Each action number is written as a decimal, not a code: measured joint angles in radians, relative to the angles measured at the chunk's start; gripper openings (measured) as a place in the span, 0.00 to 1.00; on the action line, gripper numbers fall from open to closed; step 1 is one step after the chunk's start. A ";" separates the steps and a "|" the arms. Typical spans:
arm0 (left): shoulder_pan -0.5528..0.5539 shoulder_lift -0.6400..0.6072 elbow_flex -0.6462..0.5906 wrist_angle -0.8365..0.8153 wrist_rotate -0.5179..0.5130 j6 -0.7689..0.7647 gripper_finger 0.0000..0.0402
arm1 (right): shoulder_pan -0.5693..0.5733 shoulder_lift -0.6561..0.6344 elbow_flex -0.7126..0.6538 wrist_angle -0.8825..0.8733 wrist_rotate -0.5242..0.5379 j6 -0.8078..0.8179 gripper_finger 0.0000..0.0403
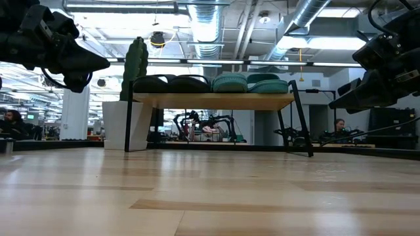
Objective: Pick and place slides into the shelf
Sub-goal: Return to Home Position
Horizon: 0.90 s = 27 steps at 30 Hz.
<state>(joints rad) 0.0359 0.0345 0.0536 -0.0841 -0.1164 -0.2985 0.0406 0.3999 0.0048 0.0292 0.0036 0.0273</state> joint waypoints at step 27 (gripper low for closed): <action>0.000 0.000 0.000 -0.001 0.000 -0.008 0.00 | 0.000 0.000 0.000 0.000 0.000 0.000 0.00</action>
<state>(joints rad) 0.0360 0.0345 0.0532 -0.0849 -0.1161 -0.3069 0.0403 0.3997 0.0048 0.0294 0.0037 0.0273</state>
